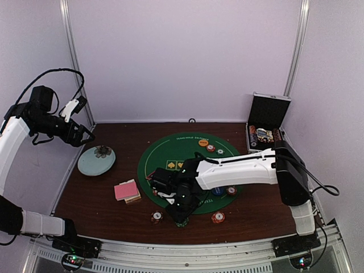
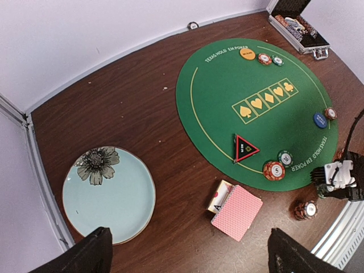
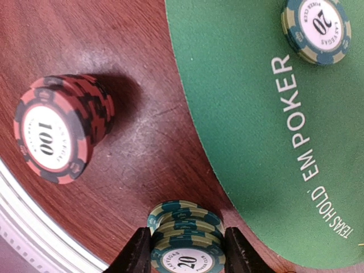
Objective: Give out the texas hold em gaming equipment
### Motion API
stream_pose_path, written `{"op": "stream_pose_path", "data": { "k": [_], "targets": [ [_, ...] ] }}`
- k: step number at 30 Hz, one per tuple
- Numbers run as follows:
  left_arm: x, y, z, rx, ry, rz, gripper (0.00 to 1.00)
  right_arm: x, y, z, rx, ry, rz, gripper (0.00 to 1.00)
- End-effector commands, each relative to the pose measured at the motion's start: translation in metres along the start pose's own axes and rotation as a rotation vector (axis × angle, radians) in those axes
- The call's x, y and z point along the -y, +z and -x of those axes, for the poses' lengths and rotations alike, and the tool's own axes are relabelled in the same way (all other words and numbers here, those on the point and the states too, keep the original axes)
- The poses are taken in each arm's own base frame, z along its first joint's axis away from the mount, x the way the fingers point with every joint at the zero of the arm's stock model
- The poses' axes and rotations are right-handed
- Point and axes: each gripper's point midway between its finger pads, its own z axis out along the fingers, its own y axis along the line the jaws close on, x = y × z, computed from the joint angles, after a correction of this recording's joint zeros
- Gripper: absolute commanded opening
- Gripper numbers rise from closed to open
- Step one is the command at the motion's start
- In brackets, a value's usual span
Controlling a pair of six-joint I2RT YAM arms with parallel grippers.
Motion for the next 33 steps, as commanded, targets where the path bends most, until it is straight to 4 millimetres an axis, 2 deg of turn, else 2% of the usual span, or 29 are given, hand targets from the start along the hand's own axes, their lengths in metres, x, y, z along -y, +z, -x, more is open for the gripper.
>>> {"op": "stream_pose_path", "data": {
  "k": [1,4,7,9,15,19,23,29,33],
  "targets": [
    [0.002,-0.008,0.004,0.022,0.021,0.009,0.98,0.002,-0.033,0.013,0.060,-0.004,-0.008,0.31],
    [0.002,-0.008,0.004,0.022,0.021,0.009,0.98,0.010,-0.046,0.016,0.075,-0.001,-0.038,0.31],
    [0.002,-0.008,0.004,0.024,0.021,0.007,0.98,0.031,-0.059,0.020,0.090,0.033,-0.075,0.31],
    [0.003,-0.008,0.005,0.026,0.020,0.006,0.98,0.050,-0.066,0.020,0.092,0.067,-0.098,0.31],
    [0.003,-0.009,0.005,0.026,0.021,0.008,0.98,0.137,-0.080,0.010,0.103,0.221,-0.200,0.30],
    [0.003,-0.009,0.004,0.027,0.020,0.007,0.98,0.190,-0.077,0.000,0.098,0.326,-0.242,0.30],
    [0.003,-0.009,0.005,0.029,0.019,0.004,0.98,0.227,-0.065,-0.009,0.079,0.404,-0.272,0.30],
    [0.003,-0.009,0.006,0.030,0.018,0.000,0.97,0.260,-0.044,-0.009,0.075,0.484,-0.275,0.29],
    [0.003,-0.009,0.007,0.030,0.020,0.002,0.98,0.269,-0.032,-0.004,0.060,0.499,-0.276,0.29]
  ]
}}
